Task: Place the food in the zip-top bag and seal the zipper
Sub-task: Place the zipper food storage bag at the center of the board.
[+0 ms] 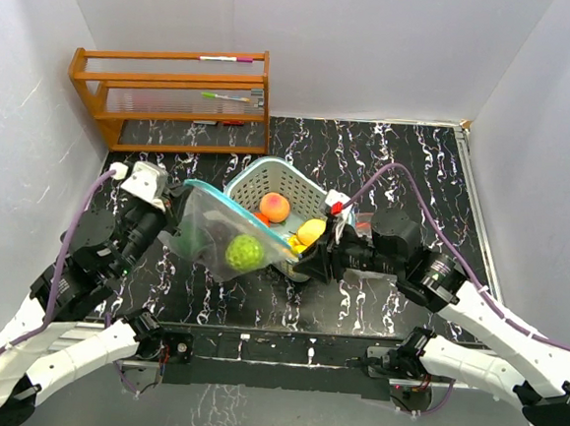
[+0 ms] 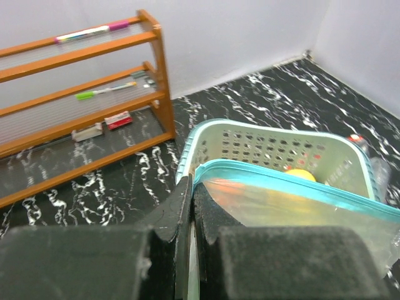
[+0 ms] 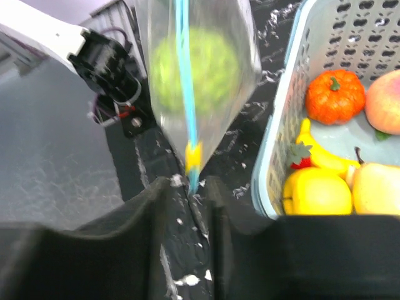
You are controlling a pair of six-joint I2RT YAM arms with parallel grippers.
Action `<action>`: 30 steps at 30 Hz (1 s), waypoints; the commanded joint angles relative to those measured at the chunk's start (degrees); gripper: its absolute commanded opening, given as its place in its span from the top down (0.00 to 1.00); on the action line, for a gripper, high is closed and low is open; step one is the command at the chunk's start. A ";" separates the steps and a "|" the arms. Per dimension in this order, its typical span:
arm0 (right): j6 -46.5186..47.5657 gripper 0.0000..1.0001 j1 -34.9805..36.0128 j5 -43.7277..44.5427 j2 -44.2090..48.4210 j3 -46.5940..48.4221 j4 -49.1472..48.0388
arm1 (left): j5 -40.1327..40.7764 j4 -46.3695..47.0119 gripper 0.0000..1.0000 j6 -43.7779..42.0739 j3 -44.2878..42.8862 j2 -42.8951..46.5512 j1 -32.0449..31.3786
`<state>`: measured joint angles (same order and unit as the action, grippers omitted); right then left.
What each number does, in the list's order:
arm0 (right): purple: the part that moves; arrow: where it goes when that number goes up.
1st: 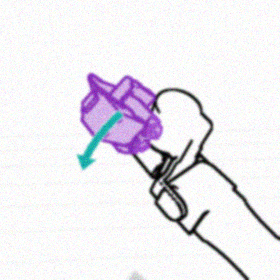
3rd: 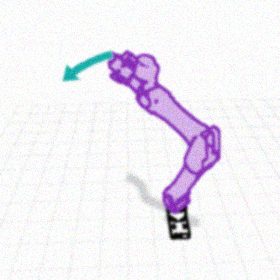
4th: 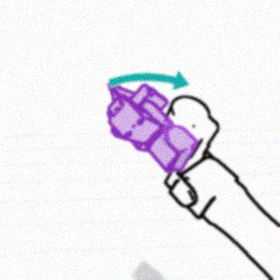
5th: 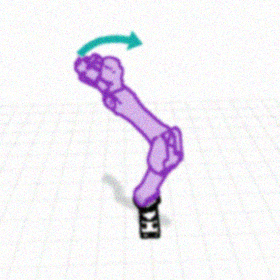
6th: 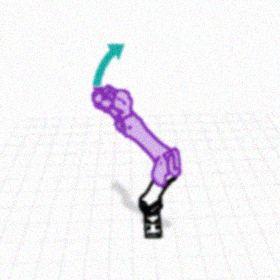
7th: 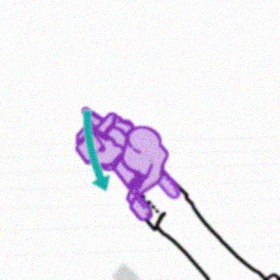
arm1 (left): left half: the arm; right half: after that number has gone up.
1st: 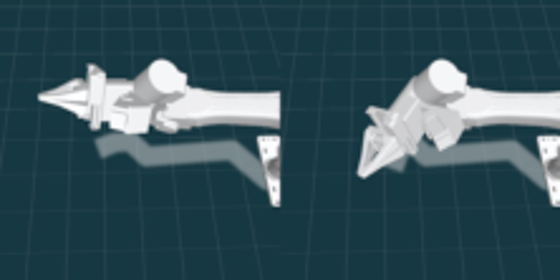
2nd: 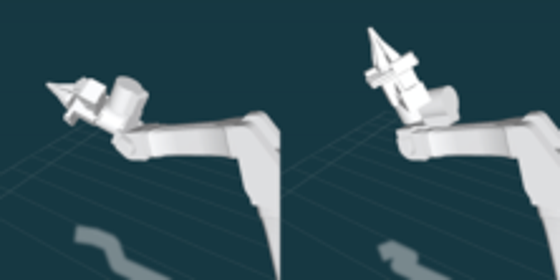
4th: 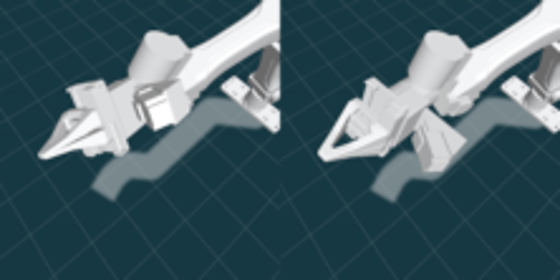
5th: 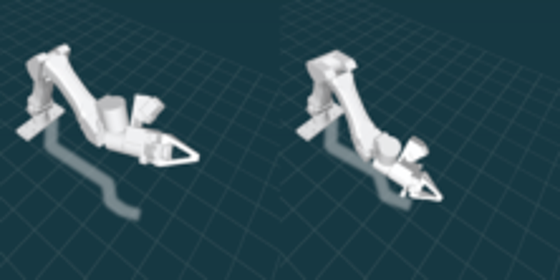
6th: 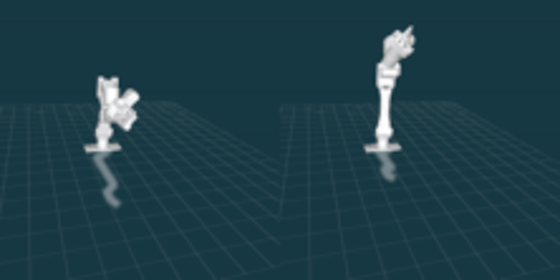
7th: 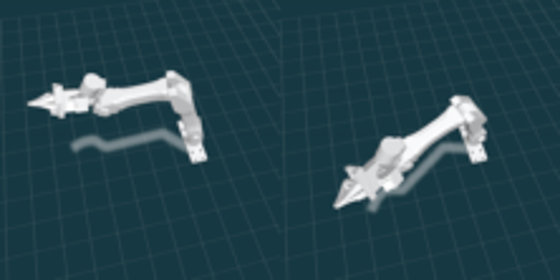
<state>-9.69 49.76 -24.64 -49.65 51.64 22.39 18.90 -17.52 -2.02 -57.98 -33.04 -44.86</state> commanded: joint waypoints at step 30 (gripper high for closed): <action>-9.28 0.02 -0.10 22.84 1.92 8.42 6.83 | 31.39 35.94 1.00 -9.44 -1.28 -25.93 2.66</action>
<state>-18.55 49.76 -2.39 -49.12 58.39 31.31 51.57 6.48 -7.77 -55.46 -56.55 -43.42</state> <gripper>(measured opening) 0.984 0.008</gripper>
